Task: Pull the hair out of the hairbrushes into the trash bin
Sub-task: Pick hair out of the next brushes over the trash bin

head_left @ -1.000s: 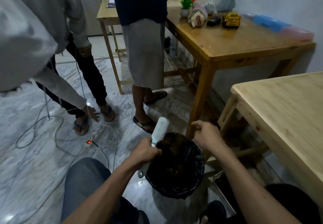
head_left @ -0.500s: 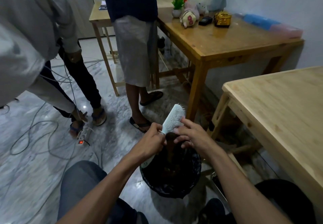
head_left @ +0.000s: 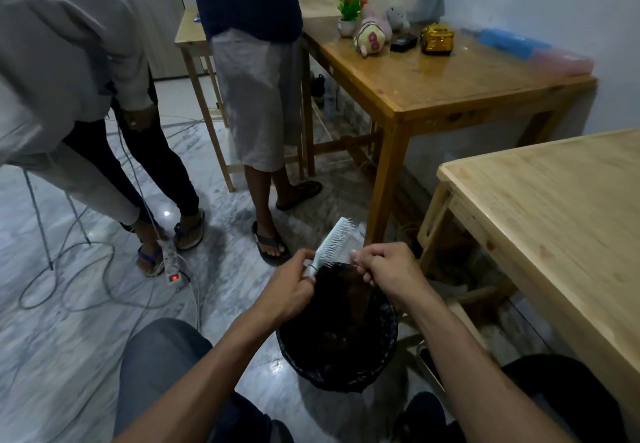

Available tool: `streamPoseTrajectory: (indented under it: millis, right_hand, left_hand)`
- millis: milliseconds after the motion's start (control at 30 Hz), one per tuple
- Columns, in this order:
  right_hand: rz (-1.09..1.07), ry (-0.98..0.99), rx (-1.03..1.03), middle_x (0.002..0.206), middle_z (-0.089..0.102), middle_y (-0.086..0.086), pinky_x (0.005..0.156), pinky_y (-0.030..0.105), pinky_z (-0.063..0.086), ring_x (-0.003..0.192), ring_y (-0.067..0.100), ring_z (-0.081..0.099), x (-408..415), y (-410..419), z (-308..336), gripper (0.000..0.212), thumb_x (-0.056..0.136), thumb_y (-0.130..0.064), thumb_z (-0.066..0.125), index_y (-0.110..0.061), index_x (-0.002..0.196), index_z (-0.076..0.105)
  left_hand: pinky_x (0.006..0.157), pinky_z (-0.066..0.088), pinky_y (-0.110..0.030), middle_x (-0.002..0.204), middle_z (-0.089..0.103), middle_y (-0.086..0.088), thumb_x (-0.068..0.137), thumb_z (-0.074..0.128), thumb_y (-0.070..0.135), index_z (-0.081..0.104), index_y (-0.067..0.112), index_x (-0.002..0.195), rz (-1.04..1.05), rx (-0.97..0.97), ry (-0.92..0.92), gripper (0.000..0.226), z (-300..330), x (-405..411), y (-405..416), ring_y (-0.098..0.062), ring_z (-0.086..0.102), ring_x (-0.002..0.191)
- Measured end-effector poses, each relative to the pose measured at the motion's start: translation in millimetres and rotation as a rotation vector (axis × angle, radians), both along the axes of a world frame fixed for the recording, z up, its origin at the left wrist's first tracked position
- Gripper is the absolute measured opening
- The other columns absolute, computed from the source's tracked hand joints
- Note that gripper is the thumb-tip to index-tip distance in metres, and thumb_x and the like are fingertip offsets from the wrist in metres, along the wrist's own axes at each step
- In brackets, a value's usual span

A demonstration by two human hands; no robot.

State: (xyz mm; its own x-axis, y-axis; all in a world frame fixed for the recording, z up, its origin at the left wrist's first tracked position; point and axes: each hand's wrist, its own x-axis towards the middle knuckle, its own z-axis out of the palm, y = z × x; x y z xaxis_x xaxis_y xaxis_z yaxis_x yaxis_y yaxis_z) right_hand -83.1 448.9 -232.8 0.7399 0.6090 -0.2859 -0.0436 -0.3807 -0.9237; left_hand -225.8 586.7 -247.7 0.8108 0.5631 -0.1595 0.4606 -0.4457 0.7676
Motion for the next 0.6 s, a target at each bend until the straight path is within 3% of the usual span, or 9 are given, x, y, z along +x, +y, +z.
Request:
streamPoseTrajectory:
  millis: [67,167,233,333,433,500,600]
  right_hand:
    - [-0.032,0.004,0.065,0.061,0.066,-0.004,0.055,0.019,0.047,0.055,0.006,0.056,3.6,0.6,5.2,0.024,0.097,-0.024,0.07,-0.01,0.079,0.08]
    - [-0.113,0.057,0.19,0.056,0.065,-0.006,0.05,0.015,0.044,0.049,0.003,0.053,8.7,2.0,12.3,0.024,0.097,-0.018,0.07,-0.011,0.076,0.077]
    - [-0.084,0.04,0.174,0.06,0.066,-0.004,0.05,0.015,0.045,0.051,0.004,0.055,7.6,1.5,12.9,0.021,0.098,-0.017,0.069,-0.01,0.08,0.077]
    - [0.114,-0.037,-0.069,0.086,0.071,-0.001,0.051,0.018,0.049,0.062,0.012,0.065,0.8,0.4,4.1,0.016,0.101,-0.018,0.062,-0.013,0.11,0.074]
    - [0.161,-0.064,-0.266,0.097,0.068,-0.006,0.064,0.031,0.059,0.075,0.021,0.076,-1.6,3.9,-8.9,0.045,0.103,-0.029,0.056,-0.019,0.147,0.052]
    - [0.071,-0.084,-0.254,0.107,0.069,-0.001,0.069,0.037,0.063,0.078,0.022,0.076,-0.6,6.8,-10.8,0.053,0.104,-0.036,0.053,-0.017,0.153,0.045]
    - [-0.041,0.031,-0.105,0.124,0.064,0.006,0.059,0.027,0.06,0.081,0.018,0.074,-0.2,11.0,0.0,0.05,0.104,-0.042,0.052,-0.014,0.146,0.052]
  left_hand:
    - [0.056,0.043,-0.029,0.099,0.067,-0.002,0.102,0.046,0.017,0.054,0.028,0.124,0.04,-0.003,0.025,0.026,-6.0,-4.2,3.2,-0.014,0.059,0.07]
    - [0.067,0.054,-0.041,0.099,0.069,-0.004,0.096,0.046,0.018,0.054,0.032,0.118,0.124,-0.054,0.038,0.027,-12.1,-9.7,8.2,-0.021,0.063,0.076]
    - [0.072,0.057,-0.048,0.1,0.069,-0.003,0.092,0.047,0.017,0.055,0.033,0.116,0.157,-0.079,0.039,0.029,-12.4,-10.7,9.4,-0.024,0.065,0.078]
    - [0.072,0.057,-0.045,0.098,0.069,-0.002,0.094,0.048,0.02,0.055,0.03,0.117,0.146,-0.07,0.011,0.026,-8.8,-9.1,8.6,-0.023,0.067,0.079]
    - [0.068,0.054,-0.038,0.097,0.068,0.001,0.097,0.048,0.021,0.056,0.027,0.117,0.116,-0.012,-0.036,0.023,-1.9,-7.4,5.8,-0.02,0.066,0.079]
    - [0.063,0.05,-0.034,0.094,0.067,0.001,0.098,0.05,0.021,0.056,0.026,0.118,0.1,0.025,-0.074,0.021,3.1,-7.7,3.9,-0.018,0.064,0.075]
    - [0.059,0.048,-0.033,0.09,0.067,0.001,0.097,0.052,0.021,0.057,0.025,0.117,0.094,0.046,-0.117,0.021,8.7,-9.1,2.3,-0.019,0.065,0.072]
